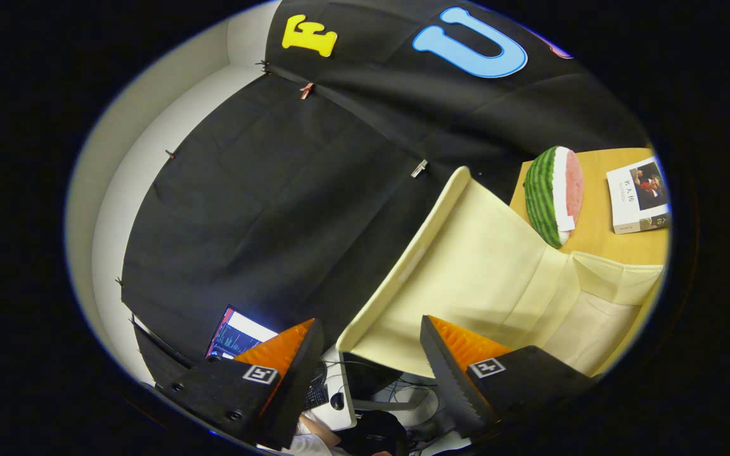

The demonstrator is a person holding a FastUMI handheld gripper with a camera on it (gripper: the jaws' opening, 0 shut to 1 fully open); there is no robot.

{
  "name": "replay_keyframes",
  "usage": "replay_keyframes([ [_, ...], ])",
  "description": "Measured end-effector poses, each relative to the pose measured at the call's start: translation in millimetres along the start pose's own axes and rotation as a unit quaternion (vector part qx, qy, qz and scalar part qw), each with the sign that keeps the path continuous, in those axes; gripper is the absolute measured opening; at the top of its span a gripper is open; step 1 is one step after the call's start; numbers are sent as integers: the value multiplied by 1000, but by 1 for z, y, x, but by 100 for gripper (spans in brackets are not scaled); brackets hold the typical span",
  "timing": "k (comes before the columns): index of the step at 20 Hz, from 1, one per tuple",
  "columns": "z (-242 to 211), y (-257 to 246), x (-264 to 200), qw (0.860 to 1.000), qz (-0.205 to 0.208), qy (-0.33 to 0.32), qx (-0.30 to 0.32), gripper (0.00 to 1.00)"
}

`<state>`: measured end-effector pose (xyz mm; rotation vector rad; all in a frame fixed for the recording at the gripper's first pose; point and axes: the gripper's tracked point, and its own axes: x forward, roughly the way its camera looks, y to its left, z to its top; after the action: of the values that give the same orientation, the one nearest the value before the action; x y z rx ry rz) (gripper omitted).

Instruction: Open the storage box then place both shoes into the box .Put the left shoe in first, then the right shoe, with the right side of both shoes facing outward in a uniform manner.

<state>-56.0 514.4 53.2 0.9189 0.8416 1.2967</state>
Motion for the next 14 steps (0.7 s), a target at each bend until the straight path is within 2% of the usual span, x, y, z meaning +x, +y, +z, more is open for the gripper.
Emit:
replay_keyframes([
  [1, 1, -1, -2, 1000, 0, -2, -6, 98],
  [6, 14, -18, -34, 999, -34, -30, -30, 98],
  [9, 22, -38, -71, 992, -88, -55, -70, 97],
  [14, 25, -64, -147, 969, -180, -89, -143, 98],
])
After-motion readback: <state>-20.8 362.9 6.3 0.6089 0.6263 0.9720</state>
